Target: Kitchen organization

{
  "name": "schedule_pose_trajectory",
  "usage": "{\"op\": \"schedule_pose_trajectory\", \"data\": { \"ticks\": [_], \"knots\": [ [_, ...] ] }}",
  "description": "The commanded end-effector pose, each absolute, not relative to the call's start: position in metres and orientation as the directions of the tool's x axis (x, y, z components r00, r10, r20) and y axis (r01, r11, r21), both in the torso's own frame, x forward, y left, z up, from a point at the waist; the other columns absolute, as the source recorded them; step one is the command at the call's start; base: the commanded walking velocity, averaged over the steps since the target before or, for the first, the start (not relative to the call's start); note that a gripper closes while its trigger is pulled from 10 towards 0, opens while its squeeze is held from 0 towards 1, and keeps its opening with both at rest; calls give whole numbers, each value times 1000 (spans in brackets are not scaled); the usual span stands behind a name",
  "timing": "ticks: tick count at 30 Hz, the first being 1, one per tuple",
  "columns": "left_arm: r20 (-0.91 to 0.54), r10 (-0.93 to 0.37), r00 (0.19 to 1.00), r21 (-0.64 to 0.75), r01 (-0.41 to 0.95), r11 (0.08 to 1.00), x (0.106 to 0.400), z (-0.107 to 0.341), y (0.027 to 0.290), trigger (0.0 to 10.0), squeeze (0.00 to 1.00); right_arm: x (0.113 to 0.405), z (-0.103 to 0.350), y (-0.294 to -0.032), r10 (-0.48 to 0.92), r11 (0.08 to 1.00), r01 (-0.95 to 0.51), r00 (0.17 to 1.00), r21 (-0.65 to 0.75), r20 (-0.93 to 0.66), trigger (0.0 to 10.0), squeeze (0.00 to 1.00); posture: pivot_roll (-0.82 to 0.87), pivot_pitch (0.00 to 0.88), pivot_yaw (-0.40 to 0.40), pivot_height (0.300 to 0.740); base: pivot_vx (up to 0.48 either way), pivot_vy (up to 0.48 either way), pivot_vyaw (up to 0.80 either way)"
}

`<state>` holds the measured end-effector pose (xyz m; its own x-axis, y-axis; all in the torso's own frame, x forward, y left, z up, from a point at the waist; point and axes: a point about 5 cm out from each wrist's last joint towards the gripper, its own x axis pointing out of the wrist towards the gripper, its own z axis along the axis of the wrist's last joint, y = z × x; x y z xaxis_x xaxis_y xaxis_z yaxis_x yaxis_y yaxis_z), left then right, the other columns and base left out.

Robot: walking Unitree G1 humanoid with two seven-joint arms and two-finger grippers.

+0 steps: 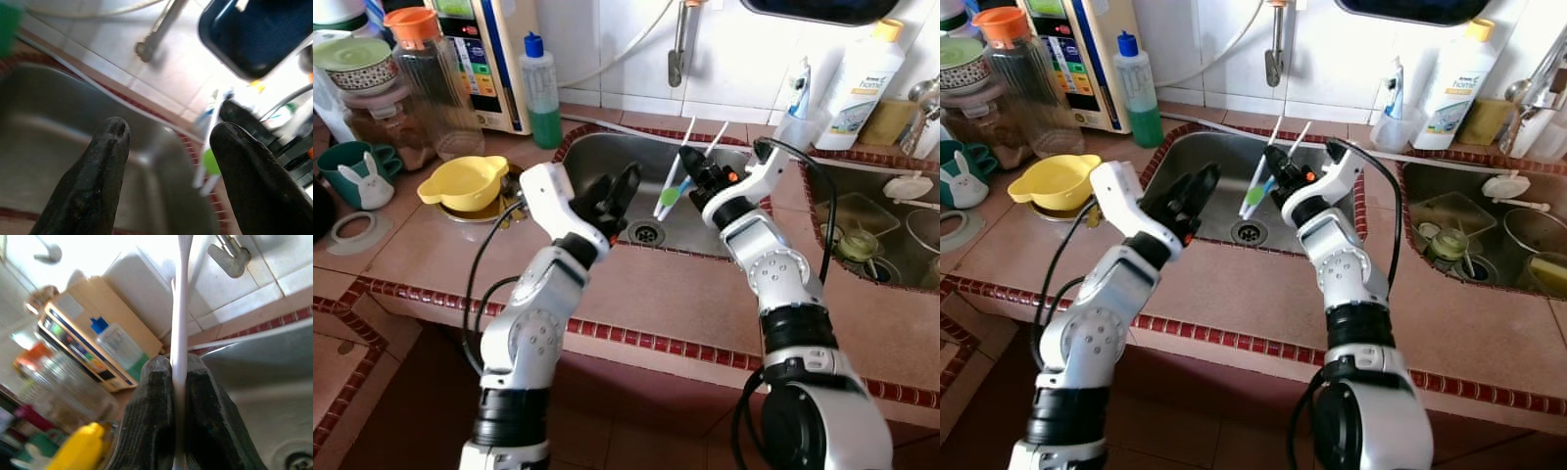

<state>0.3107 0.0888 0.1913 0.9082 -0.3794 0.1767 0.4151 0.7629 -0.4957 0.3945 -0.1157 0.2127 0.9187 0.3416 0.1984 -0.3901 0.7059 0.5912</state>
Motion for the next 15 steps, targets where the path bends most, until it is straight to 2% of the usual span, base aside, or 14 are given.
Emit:
{"op": "schedule_pose_trajectory", "data": {
  "ticks": [1,2,3,5,6,7,8,11,12,13,14,15],
  "knots": [
    [195,-388,901,-430,434,792,305,195,89,10000,1000,397,212,-111,363,760,-403,914,509,181,1529,0,65,87,28,740,0,0,0],
    [181,-387,904,-371,428,824,300,190,93,10000,1000,399,209,-109,384,798,-420,907,432,171,431,0,76,88,28,740,0,0,0],
    [173,-393,903,-341,429,836,297,188,95,10000,1000,399,207,-108,399,817,-430,903,384,161,39,0,84,87,27,740,0,0,0],
    [164,-403,900,-315,435,844,293,185,95,10000,1000,399,205,-105,418,836,-444,896,324,150,275,0,87,87,27,740,0,0,0],
    [161,-402,901,-313,433,845,291,183,96,10000,1000,399,203,-104,428,846,-450,893,286,139,7882,0,94,87,27,740,0,0,0],
    [159,-400,902,-313,431,846,290,182,96,10000,1000,399,202,-102,434,851,-454,891,264,133,7882,0,94,87,27,740,0,0,0],
    [156,-400,903,-283,429,858,287,181,97,10000,1000,399,199,-98,456,874,-468,883,129,111,10000,0,102,86,26,740,0,0,0],
    [145,-400,905,-190,422,886,283,178,97,10000,1000,396,193,-87,506,860,-496,859,-116,76,10000,0,113,86,24,740,0,0,0],
    [143,-401,905,-170,422,890,282,177,97,10000,953,395,191,-85,516,850,-501,854,-165,69,10000,0,116,86,23,740,0,0,0],
    [144,-406,902,-154,426,892,281,177,97,10000,953,395,190,-83,530,838,-510,846,-192,66,10000,0,117,86,23,740,0,0,0],
    [143,-419,897,-108,435,894,278,176,96,10000,0,392,186,-79,555,803,-521,830,-290,46,10000,0,121,87,23,740,0,0,0],
    [142,-421,896,-91,435,896,277,176,96,10000,0,392,184,-78,566,786,-526,823,-324,39,10000,0,122,87,22,740,0,0,0]
  ]
}}
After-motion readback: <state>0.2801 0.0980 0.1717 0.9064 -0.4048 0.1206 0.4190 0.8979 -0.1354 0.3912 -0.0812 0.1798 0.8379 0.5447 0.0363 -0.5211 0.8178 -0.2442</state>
